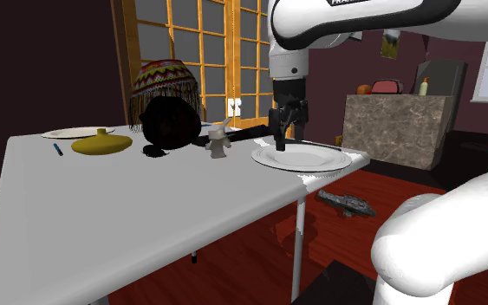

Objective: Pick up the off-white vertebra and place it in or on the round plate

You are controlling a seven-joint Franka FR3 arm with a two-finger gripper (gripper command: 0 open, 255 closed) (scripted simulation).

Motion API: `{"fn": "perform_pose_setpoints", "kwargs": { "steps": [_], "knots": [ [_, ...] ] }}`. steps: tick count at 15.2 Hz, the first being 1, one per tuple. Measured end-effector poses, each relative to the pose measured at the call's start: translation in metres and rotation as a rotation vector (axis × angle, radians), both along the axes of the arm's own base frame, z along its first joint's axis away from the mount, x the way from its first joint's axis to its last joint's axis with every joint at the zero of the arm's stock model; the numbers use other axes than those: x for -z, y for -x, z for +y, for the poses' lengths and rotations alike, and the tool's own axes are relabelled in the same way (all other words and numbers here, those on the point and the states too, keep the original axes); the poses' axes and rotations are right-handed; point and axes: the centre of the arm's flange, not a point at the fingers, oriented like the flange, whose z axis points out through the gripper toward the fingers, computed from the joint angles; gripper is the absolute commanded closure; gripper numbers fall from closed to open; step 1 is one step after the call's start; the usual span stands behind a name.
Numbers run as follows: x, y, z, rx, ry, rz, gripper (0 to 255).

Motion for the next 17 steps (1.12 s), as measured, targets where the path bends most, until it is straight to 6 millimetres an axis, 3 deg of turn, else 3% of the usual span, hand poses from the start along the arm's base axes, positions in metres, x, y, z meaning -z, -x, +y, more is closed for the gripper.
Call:
{"fn": "perform_pose_setpoints", "kwargs": {
  "steps": [3,17],
  "knots": [
    [-0.005,-0.012,0.011,0.002,-0.001,-0.004,0],
    [-0.055,-0.125,0.116,0.021,-0.018,-0.044,0]
  ]
}}
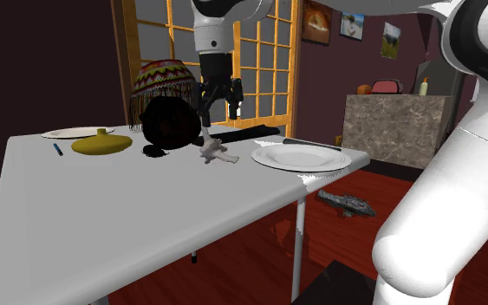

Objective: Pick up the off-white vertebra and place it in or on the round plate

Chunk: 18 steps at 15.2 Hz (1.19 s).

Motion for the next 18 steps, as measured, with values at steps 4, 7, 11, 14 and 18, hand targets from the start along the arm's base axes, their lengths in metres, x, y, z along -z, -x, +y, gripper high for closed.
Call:
{"fn": "perform_pose_setpoints", "kwargs": {
  "steps": [4,7,11,14,18],
  "knots": [
    [0.018,-0.005,0.003,0.001,-0.001,-0.001,0],
    [0.030,-0.004,0.003,-0.002,-0.004,-0.008,0],
    [0.031,-0.004,0.004,-0.005,-0.007,-0.014,0],
    [0.031,-0.004,0.004,-0.005,-0.006,-0.013,255],
    [0.027,0.002,0.016,-0.007,-0.100,-0.004,255]
  ]
}}
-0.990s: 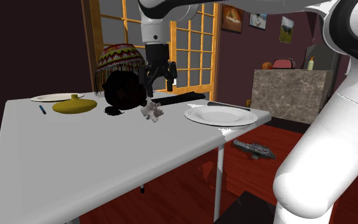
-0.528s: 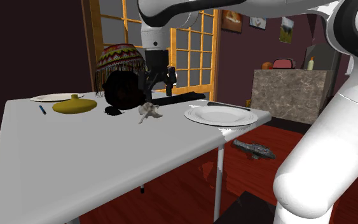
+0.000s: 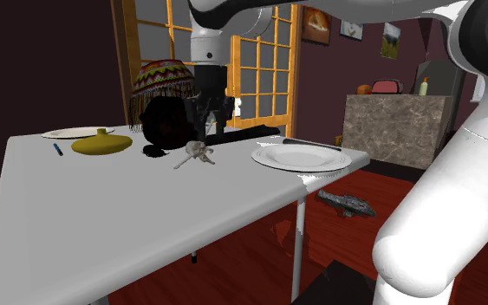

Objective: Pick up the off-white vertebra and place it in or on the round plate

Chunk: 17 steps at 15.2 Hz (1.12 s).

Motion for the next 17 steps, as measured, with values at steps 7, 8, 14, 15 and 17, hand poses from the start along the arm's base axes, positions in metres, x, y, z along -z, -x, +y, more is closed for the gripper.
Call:
{"fn": "perform_pose_setpoints", "kwargs": {
  "steps": [7,8,14,15,17],
  "knots": [
    [-0.001,0.002,-0.002,0.000,-0.022,0.013,255],
    [-0.002,-0.001,0.001,0.002,-0.003,0.014,255],
    [-0.028,-0.007,-0.015,0.008,0.097,0.002,255],
    [-0.034,-0.007,-0.015,0.008,0.098,0.002,255],
    [-0.043,-0.008,-0.017,0.008,0.099,0.002,255]
  ]
}}
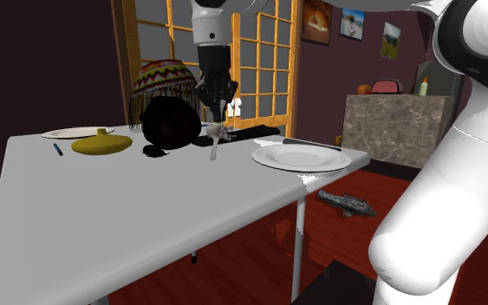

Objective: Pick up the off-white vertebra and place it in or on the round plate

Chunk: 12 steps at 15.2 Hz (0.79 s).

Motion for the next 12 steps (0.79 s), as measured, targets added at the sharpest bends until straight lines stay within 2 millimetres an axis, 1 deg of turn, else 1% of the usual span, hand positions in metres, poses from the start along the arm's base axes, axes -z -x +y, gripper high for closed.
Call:
{"fn": "perform_pose_setpoints", "kwargs": {
  "steps": [3,6,8,12],
  "knots": [
    [-0.015,0.002,0.001,0.000,0.000,0.000,255],
    [-0.031,-0.001,0.002,0.000,0.000,0.000,255],
    [-0.035,0.014,-0.009,0.001,0.001,0.001,255],
    [-0.043,0.050,-0.042,0.001,0.001,0.000,255]
  ]
}}
